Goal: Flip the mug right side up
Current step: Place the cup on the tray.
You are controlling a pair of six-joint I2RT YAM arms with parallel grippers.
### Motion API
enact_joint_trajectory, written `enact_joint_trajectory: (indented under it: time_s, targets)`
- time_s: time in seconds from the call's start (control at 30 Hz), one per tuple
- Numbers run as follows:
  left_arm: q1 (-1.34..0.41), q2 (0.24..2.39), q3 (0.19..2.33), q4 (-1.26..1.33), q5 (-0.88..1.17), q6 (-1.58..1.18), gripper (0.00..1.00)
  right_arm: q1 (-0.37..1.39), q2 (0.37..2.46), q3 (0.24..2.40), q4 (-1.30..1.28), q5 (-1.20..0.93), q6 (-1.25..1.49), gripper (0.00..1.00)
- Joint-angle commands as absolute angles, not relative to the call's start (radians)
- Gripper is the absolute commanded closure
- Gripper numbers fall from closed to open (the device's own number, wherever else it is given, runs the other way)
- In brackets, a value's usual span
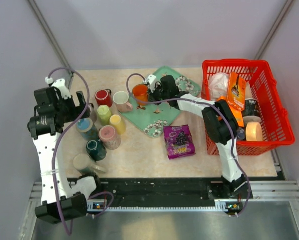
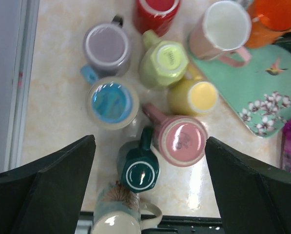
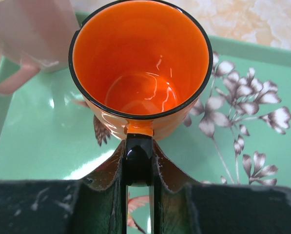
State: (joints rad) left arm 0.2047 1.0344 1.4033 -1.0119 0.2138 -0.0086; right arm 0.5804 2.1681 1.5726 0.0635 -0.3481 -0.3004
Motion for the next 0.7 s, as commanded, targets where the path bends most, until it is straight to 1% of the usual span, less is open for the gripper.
enact_joint_trajectory:
  time_s: [0.0, 0.17, 0.3, 0.57, 0.6, 0.67]
  targets:
    - [0.31, 1.006, 1.307, -1.006, 0.201, -0.129, 0.01, 0.587, 2.2, 1.689, 0.213, -0.364, -0.247, 1.0]
    - [0.341, 0.97, 1.256, -0.992, 0.324, -0.051, 0.01, 0.617, 2.273, 1.767, 0.146, -0.356, -0.245, 1.0]
    - [0.342, 0.968, 1.279, -0.983, 0.301, -0.028, 0.01, 0.629, 2.309, 1.816, 0.121, -0.338, -0.224, 1.0]
    - [0.342, 0.979, 1.278, -0.974, 0.339, -0.044, 0.01, 0.65, 2.329, 1.818, 0.103, -0.252, -0.215, 1.0]
    - [0.344, 0.979, 1.278, -0.971, 0.342, -0.044, 0.01, 0.653, 2.332, 1.816, 0.097, -0.244, -0.212, 0.98]
    - [0.344, 0.985, 1.278, -0.969, 0.342, -0.049, 0.01, 0.657, 2.333, 1.815, 0.086, -0.235, -0.206, 0.89]
